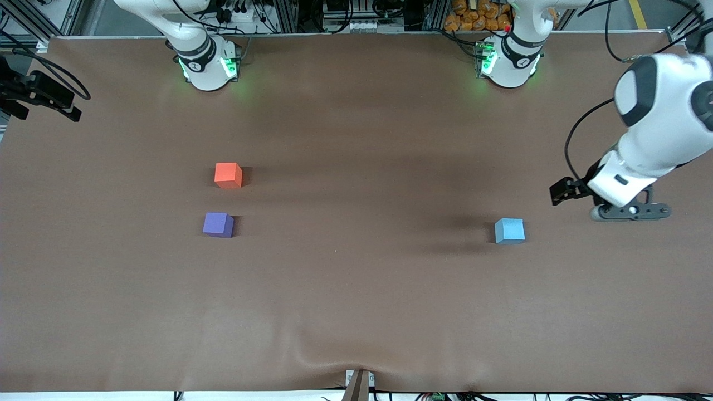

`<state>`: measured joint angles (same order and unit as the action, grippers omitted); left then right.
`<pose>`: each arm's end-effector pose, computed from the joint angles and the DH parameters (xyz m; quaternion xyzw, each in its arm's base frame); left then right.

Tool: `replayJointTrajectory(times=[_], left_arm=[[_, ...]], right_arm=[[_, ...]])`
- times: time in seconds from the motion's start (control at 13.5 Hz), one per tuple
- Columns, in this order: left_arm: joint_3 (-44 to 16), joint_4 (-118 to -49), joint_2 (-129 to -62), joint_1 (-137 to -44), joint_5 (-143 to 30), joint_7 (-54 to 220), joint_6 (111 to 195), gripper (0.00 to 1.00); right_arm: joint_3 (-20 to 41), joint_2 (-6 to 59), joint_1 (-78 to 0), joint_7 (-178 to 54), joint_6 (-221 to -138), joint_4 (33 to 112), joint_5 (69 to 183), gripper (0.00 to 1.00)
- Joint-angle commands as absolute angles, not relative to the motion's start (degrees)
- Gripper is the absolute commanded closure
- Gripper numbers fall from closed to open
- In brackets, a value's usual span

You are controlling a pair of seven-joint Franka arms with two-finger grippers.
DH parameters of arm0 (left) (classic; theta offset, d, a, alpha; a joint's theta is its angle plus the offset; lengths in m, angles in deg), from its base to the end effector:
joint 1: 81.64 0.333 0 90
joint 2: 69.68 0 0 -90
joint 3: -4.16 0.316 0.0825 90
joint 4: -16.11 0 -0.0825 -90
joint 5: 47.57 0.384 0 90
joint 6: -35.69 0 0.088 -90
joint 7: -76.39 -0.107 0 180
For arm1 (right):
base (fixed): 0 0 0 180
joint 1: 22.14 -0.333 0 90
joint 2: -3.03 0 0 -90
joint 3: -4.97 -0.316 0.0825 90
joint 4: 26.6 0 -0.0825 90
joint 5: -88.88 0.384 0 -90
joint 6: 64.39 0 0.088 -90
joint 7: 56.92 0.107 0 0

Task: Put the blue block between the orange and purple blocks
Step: 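Reach the left gripper down to the light blue block and grasp it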

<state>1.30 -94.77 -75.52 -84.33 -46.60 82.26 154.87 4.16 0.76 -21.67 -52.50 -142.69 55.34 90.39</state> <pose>0.5842 -0.0552 0.4369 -0.9998 0.0010 -0.0219 0.0028 0.5183 0.0065 0.6930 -0.9993 0.0331 0.0125 0.0121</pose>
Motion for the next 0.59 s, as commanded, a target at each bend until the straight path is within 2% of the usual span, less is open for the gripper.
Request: replayJointTrajectory(times=[0.0,0.52], left_arm=[[1.0,-98.06,-76.35,-84.28,-46.61,81.23,159.17,0.0],[-0.58,-98.94,-87.51,-84.45,-46.96,81.67,170.94,0.0]], right_arm=[[4.53,1.28,-21.34,-52.97,-141.91,54.08,91.87,0.0],[4.44,1.19,-20.99,-52.97,-141.82,54.08,92.04,0.0]])
